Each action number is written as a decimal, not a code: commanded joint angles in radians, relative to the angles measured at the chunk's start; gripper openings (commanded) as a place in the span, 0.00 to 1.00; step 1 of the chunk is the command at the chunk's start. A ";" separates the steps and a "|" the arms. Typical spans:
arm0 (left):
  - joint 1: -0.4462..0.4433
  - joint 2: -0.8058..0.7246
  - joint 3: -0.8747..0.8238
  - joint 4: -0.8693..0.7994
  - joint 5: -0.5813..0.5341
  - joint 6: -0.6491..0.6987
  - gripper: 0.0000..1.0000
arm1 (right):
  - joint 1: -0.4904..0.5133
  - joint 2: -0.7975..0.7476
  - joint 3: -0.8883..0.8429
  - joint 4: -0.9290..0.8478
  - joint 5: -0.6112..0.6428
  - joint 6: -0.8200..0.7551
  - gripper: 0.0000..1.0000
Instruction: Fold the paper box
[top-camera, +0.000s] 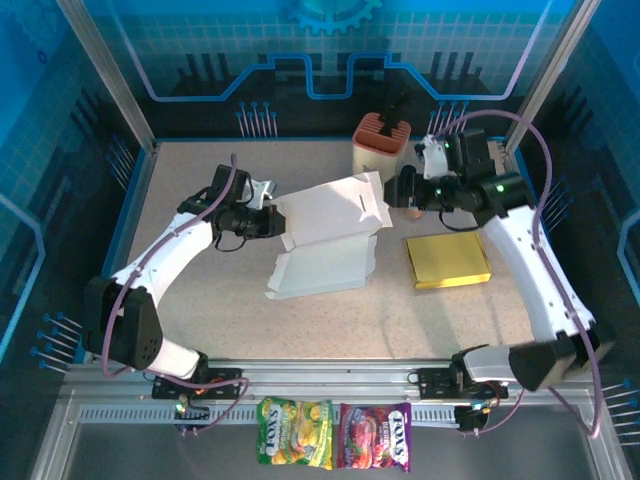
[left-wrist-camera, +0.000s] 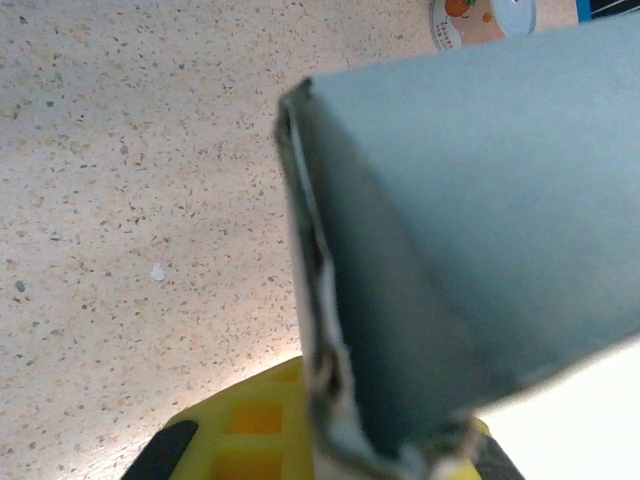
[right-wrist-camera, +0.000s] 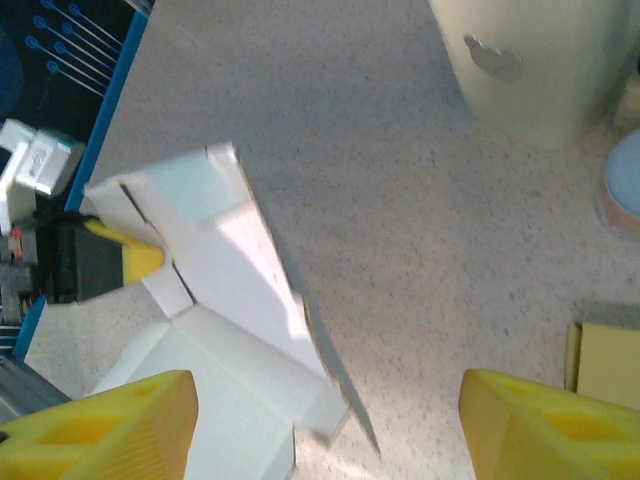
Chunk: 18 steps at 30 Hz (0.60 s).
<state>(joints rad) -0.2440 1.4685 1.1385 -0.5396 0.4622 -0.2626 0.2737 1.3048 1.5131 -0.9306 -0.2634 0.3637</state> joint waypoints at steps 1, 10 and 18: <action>0.011 0.020 0.033 0.013 0.037 -0.018 0.00 | -0.001 -0.060 -0.122 -0.003 -0.042 0.022 0.69; 0.011 0.035 0.050 0.000 0.038 -0.010 0.00 | 0.032 -0.132 -0.305 0.057 0.008 0.092 0.70; 0.011 0.032 0.049 -0.005 0.038 -0.006 0.00 | 0.042 -0.050 -0.260 0.080 0.075 0.074 0.69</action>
<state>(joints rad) -0.2413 1.4933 1.1591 -0.5407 0.4690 -0.2630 0.3038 1.2278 1.2171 -0.8772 -0.2249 0.4442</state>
